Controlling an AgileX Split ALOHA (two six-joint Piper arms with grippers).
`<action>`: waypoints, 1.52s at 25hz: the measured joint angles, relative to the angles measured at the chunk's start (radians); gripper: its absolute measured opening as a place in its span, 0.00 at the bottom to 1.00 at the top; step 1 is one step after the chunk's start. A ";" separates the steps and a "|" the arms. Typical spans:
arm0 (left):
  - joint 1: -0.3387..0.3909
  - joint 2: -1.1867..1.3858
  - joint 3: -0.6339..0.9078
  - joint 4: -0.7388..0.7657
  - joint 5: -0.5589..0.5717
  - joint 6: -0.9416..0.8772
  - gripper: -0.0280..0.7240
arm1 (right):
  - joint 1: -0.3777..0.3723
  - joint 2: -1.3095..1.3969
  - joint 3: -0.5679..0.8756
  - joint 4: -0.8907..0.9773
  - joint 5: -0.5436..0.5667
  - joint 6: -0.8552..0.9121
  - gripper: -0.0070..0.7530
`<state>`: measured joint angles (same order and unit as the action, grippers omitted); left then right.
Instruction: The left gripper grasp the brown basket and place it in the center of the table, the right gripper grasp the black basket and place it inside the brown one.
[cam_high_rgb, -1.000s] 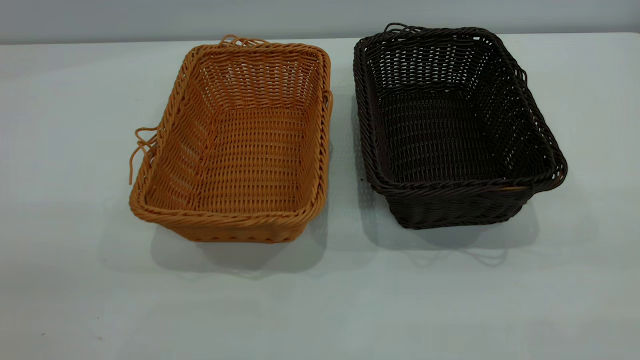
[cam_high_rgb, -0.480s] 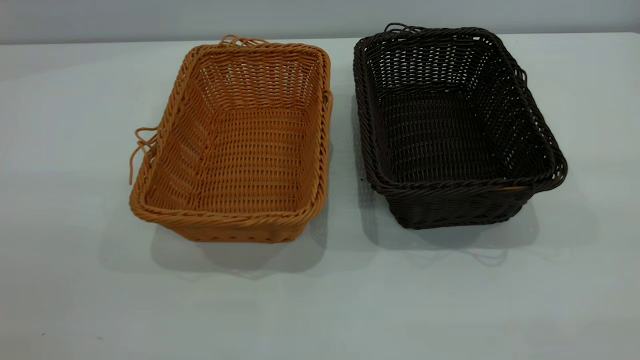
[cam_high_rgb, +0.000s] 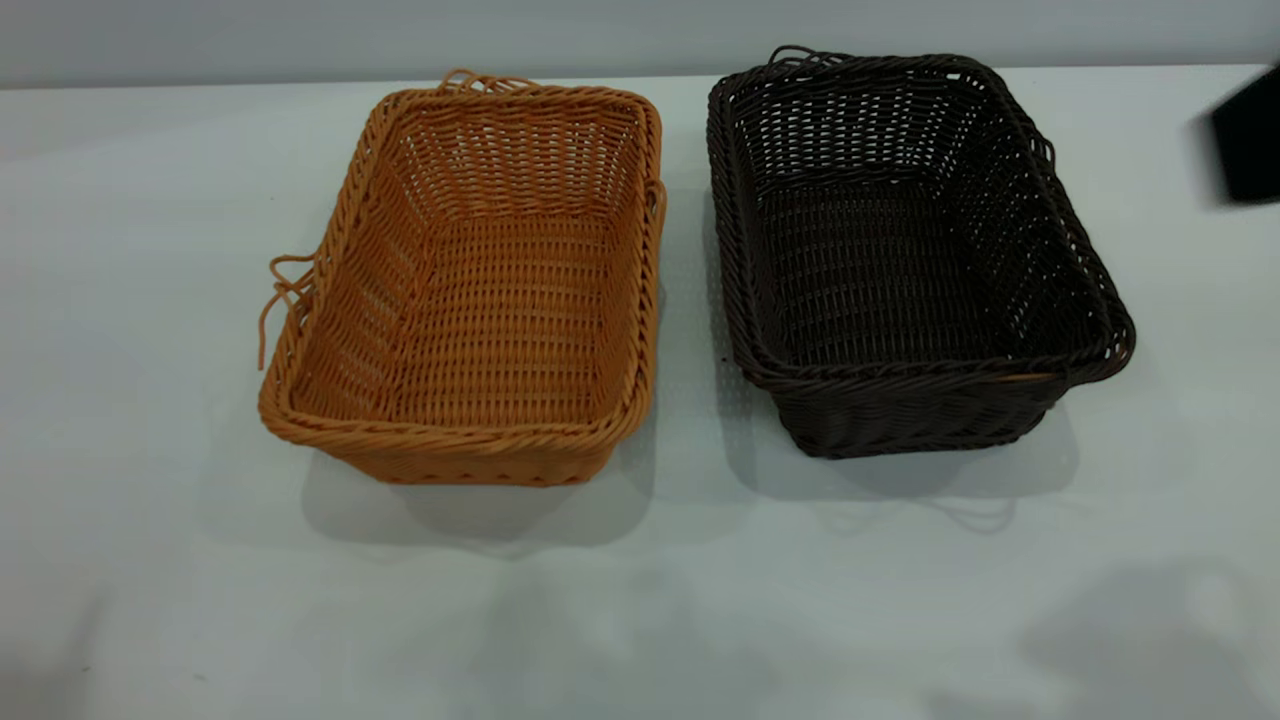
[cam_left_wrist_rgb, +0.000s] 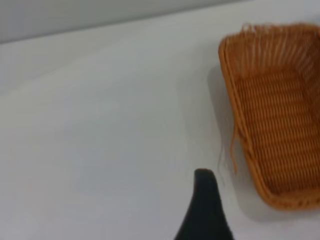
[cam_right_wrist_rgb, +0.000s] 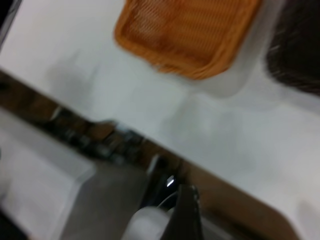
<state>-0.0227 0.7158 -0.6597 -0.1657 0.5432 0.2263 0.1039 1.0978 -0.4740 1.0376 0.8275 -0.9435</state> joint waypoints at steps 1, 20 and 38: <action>0.000 0.027 -0.002 -0.008 -0.025 0.002 0.73 | 0.041 0.065 -0.001 0.027 -0.028 -0.017 0.79; 0.000 0.223 -0.010 -0.023 -0.188 0.020 0.73 | 0.328 0.864 -0.242 0.729 -0.282 0.631 0.78; 0.000 0.481 -0.121 -0.043 -0.157 0.020 0.73 | 0.335 0.889 -0.260 0.757 -0.774 0.862 0.67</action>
<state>-0.0227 1.1972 -0.7809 -0.2091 0.3864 0.2468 0.4385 1.9866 -0.7342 1.7947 0.0537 -0.0815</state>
